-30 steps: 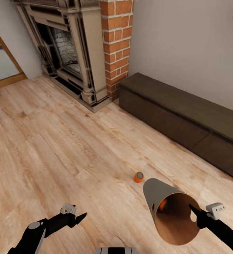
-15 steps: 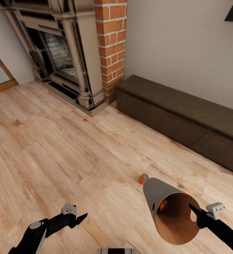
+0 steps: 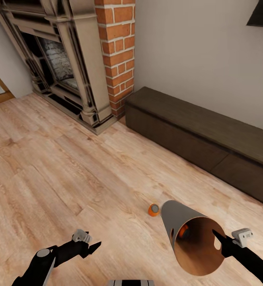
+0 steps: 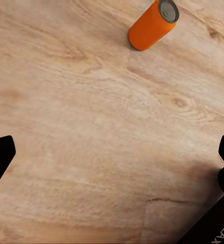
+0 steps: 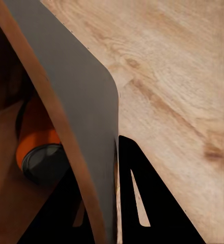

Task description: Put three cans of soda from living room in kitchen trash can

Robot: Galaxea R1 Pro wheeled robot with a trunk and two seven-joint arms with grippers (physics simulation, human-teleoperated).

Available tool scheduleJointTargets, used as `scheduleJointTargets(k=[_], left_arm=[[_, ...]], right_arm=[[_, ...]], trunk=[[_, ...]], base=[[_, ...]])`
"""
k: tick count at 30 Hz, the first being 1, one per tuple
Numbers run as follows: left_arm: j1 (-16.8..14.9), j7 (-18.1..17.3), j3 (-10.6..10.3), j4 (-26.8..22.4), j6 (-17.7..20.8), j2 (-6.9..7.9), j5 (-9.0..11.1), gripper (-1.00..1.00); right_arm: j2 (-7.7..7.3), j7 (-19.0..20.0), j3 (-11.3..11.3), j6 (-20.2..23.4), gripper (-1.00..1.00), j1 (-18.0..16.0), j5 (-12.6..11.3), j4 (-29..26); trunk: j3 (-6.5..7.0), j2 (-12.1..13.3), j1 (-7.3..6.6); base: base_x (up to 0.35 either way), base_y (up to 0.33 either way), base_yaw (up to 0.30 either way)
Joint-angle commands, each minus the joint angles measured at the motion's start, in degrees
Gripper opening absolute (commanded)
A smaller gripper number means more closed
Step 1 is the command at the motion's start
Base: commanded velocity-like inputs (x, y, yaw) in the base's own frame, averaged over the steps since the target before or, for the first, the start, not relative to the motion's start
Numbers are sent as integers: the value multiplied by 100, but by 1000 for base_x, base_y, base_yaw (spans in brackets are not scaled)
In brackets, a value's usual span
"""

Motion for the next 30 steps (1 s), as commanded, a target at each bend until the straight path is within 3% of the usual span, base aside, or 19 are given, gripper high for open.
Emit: scheduleJointTargets(k=[1,12,20,30], left_arm=[[0,0,-2,0,0,0,0,100],[0,11,-5,-2,-65,0,7,100],[-3,584,4,9,-245,47,3,100],[-3,688,15,219,-273,53,9,100]], right_arm=[[0,50,0,19,-100,-1,-35,-4],[5,38,0,19,-100,-1,-28,-4],[-42,38,-5,26,-100,-1,-39,45],[-58,41,-8,28,-100,-1,-43,98]], trunk=[[0,0,0],[0,0,0],[10,0,0],[67,0,0]], base=[[41,-315,0],[7,-258,0],[0,-27,-34],[0,71,-169]])
